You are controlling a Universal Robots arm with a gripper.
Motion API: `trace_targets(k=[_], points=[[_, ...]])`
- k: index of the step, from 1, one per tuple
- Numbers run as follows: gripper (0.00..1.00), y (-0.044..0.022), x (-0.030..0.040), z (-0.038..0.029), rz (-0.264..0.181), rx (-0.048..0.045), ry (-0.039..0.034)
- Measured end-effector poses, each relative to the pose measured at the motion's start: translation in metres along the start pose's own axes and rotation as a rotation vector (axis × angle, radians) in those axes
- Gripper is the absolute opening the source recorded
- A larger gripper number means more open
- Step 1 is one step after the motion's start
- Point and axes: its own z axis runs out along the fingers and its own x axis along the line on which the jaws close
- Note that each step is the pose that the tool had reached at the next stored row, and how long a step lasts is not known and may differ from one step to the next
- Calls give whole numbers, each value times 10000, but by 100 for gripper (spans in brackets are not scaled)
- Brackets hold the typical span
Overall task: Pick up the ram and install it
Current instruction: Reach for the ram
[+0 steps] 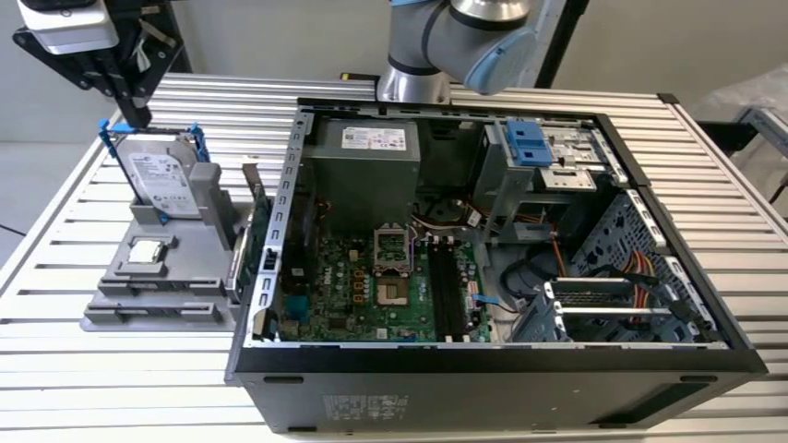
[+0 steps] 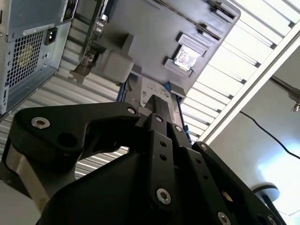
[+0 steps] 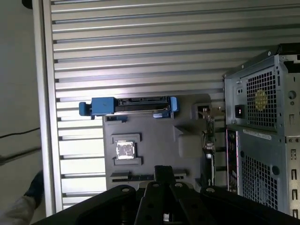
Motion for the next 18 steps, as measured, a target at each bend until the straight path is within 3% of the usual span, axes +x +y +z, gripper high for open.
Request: trace_targets(k=[18], points=[[0,-8,115,7,2,4,49]])
